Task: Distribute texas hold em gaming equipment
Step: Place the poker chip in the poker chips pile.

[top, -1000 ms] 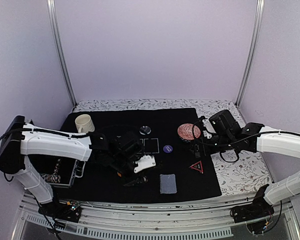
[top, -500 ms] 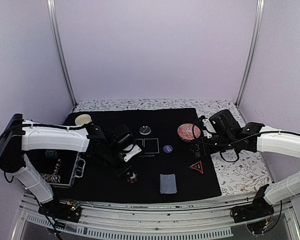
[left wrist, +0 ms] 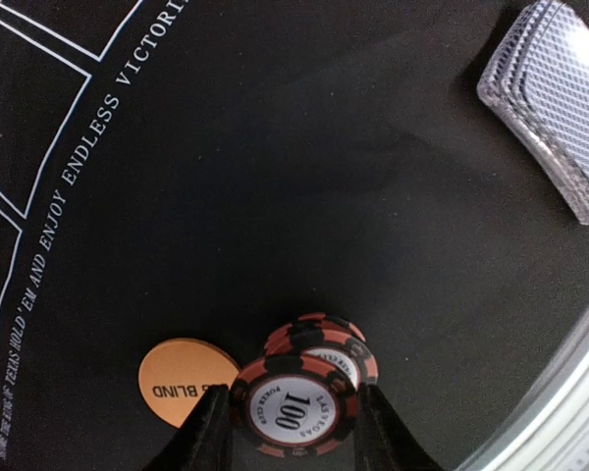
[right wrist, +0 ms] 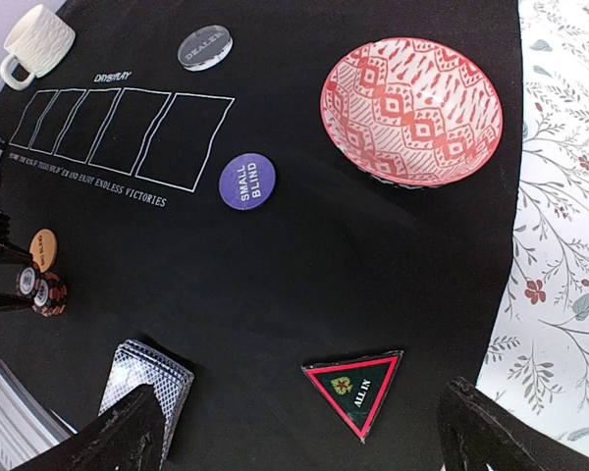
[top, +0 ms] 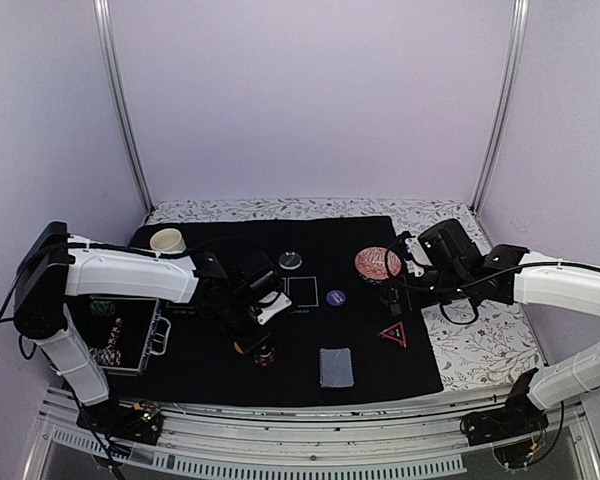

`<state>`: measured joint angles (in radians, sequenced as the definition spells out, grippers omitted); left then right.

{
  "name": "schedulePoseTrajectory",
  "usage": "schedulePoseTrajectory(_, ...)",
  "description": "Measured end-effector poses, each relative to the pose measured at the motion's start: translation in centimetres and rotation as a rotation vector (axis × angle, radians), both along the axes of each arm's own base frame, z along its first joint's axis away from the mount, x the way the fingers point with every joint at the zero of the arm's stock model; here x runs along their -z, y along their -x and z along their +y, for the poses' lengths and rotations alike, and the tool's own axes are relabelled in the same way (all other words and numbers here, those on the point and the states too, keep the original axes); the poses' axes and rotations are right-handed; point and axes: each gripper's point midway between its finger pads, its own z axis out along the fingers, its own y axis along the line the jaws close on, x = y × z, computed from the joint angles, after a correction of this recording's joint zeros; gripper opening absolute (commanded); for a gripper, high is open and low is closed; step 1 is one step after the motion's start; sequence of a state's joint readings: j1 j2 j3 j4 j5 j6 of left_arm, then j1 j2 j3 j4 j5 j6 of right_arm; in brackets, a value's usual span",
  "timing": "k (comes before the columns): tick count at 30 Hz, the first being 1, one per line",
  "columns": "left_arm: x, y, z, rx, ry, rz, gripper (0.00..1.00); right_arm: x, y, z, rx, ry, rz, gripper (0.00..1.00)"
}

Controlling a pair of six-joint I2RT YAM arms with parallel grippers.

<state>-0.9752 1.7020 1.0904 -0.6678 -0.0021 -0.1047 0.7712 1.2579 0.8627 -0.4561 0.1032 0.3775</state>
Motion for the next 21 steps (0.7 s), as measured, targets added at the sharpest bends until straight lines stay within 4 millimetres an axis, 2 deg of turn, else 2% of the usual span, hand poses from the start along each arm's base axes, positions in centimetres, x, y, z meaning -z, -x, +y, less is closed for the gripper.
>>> schedulePoseTrajectory(5,0.30,0.03,0.02,0.008,-0.013,-0.005,0.45,0.00,0.00,0.00,0.000,0.000,0.000,0.99)
schedulePoseTrajectory(13,0.90,0.33,-0.12,0.021,-0.024,0.005,0.47,0.00,0.00,0.00,0.000,0.000,0.000,0.99)
schedulePoseTrajectory(21,1.01,0.39,-0.22,0.023,-0.025,0.006,0.60,0.14,-0.03,0.04,-0.004,0.007,0.003,0.99)
